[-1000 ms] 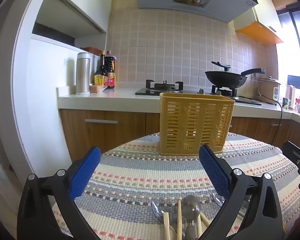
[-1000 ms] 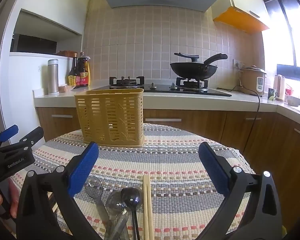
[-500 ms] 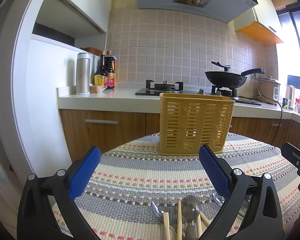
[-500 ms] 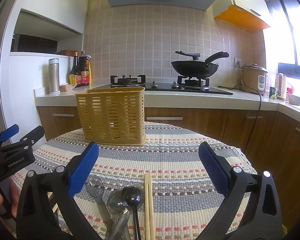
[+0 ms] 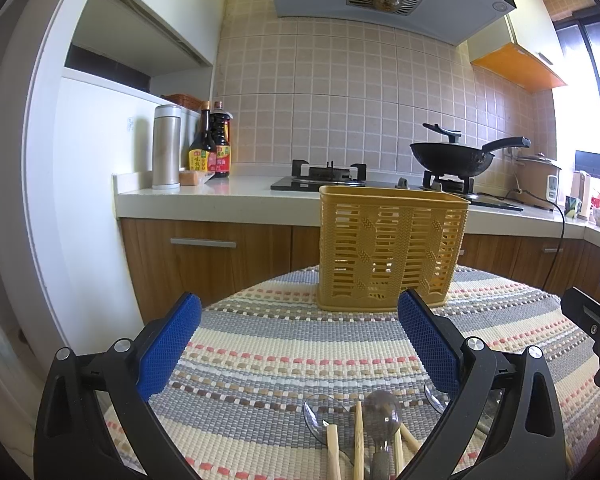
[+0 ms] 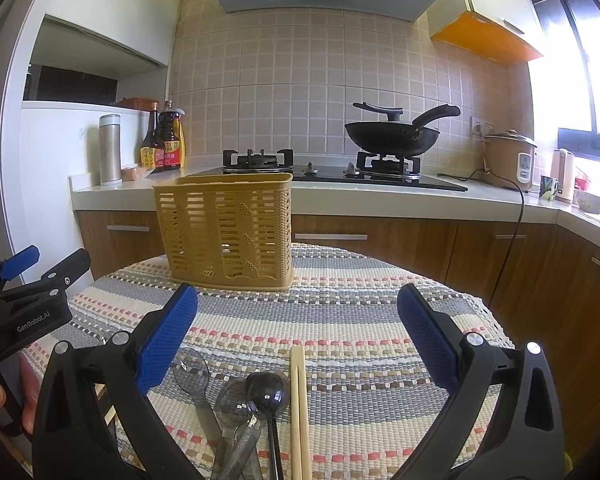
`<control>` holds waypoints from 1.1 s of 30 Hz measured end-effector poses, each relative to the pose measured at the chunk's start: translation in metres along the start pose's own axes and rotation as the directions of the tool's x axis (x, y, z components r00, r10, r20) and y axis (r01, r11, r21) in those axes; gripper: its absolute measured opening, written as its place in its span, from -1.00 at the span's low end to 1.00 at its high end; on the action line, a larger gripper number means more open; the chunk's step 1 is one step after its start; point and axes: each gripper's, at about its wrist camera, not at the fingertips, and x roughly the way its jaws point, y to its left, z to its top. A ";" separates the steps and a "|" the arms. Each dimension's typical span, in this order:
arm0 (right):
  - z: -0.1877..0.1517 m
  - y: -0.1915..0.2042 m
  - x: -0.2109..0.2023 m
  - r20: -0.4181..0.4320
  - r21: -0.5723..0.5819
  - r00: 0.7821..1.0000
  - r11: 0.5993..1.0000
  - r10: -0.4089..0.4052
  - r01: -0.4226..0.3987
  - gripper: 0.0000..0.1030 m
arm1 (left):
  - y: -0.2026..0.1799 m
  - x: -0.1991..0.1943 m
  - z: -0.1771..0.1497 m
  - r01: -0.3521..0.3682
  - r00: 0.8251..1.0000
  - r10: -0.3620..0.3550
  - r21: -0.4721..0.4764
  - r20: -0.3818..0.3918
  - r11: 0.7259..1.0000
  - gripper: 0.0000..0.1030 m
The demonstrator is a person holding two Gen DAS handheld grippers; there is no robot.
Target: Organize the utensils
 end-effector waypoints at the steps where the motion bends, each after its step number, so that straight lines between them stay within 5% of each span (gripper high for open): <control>1: 0.000 0.000 0.000 0.002 -0.001 1.000 1.000 -0.002 0.002 0.85 | 0.000 0.000 0.000 0.000 1.000 0.000 0.000 0.000 1.000 0.86; 17: 0.001 0.002 -0.003 0.018 -0.015 1.000 1.000 -0.012 0.012 0.85 | 0.002 0.001 0.000 0.007 1.000 -0.007 -0.013 -0.009 1.000 0.85; 25: 0.003 -0.019 0.018 -0.117 0.085 0.991 0.993 -0.068 0.078 0.85 | 0.033 0.007 0.011 0.096 0.987 -0.112 -0.142 -0.111 0.985 0.84; 28: 0.007 -0.022 0.018 -0.124 0.071 0.989 0.994 -0.079 0.088 0.84 | 0.041 0.009 0.022 0.144 0.970 -0.171 -0.160 -0.171 0.977 0.76; 30: 0.014 -0.017 0.014 -0.139 0.012 0.986 0.996 -0.087 0.090 0.80 | 0.042 0.014 0.026 0.151 0.954 -0.186 -0.157 -0.237 0.976 0.53; 33: 0.029 -0.008 0.010 -0.182 -0.061 0.981 0.996 -0.068 0.058 0.73 | 0.043 0.022 0.028 0.204 0.904 -0.249 -0.160 -0.349 0.966 0.37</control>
